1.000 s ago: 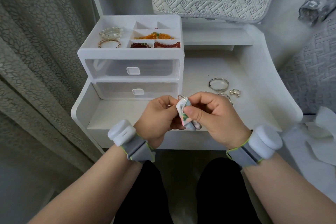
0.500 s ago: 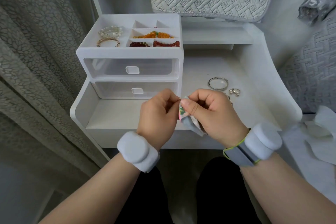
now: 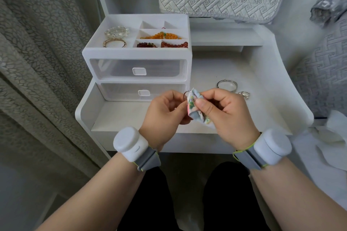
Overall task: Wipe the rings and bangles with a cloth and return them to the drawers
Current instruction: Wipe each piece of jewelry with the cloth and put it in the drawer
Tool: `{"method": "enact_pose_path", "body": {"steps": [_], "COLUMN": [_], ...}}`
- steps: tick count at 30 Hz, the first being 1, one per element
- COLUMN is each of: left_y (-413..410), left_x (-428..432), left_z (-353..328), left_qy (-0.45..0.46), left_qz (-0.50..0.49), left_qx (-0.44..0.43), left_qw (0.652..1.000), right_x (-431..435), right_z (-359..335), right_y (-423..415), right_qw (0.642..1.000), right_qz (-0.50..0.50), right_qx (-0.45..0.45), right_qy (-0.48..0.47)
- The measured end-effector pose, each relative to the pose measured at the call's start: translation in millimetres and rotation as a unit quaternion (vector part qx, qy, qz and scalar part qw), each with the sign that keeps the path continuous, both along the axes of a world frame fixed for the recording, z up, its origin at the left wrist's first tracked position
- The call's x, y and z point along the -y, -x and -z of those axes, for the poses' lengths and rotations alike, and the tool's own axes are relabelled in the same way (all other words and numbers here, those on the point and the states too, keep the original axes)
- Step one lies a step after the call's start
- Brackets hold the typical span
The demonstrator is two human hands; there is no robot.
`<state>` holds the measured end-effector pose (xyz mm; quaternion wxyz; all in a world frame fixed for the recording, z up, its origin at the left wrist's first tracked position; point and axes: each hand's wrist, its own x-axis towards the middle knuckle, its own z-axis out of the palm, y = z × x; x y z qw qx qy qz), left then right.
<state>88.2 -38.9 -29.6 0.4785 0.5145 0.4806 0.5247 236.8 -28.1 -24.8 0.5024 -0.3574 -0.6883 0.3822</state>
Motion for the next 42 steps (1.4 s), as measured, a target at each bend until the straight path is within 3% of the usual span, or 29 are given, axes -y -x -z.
{"method": "enact_pose_path", "body": {"steps": [6, 11, 13, 18, 22, 26, 28, 31, 34, 36, 39, 42], "left_y": [3, -5, -6, -7, -2, 0, -2, -2, -1, -1, 1, 1], "left_x": [6, 8, 7, 7, 8, 7, 6, 3, 2, 3, 4, 3], "left_z": [-1, -3, -2, 4, 7, 6, 4, -3, -8, -9, -7, -3], "left_qy": [-0.092, -0.052, -0.054, -0.094, -0.106, -0.112, -0.107, -0.085, -0.062, -0.052, -0.031, -0.010], "left_qz": [0.035, 0.069, 0.064, 0.037, 0.037, 0.036, 0.041, 0.062, 0.079, 0.082, 0.080, 0.105], "left_qx": [-0.036, 0.029, 0.041, 0.021, 0.015, 0.010, 0.003, -0.007, -0.021, -0.010, 0.056, 0.145], "left_qw": [0.994, 0.996, 0.996, 0.995, 0.994, 0.993, 0.993, 0.994, 0.995, 0.995, 0.995, 0.984], "right_x": [-6, -7, -6, -5, -4, -4, -5, -5, -7, -8, -9, -5], "right_z": [3, 9, 11, 18, 14, 8, 7, 9, 11, 9, 3, -2], "right_y": [-5, -4, -1, 6, 2, -4, -3, 1, -2, -4, -5, -5], "right_qw": [0.990, 0.936, 0.923, 0.930, 0.983, 0.996, 0.992, 0.954, 0.939, 0.965, 0.997, 0.949], "right_qz": [0.102, 0.198, 0.225, 0.243, 0.114, 0.030, 0.073, 0.174, 0.197, 0.140, 0.005, -0.143], "right_qx": [0.077, 0.197, 0.209, 0.220, 0.141, 0.067, 0.103, 0.195, 0.228, 0.196, 0.037, -0.163], "right_qy": [-0.059, -0.212, -0.230, -0.166, -0.031, 0.041, -0.013, -0.148, -0.167, -0.104, 0.060, 0.230]}}
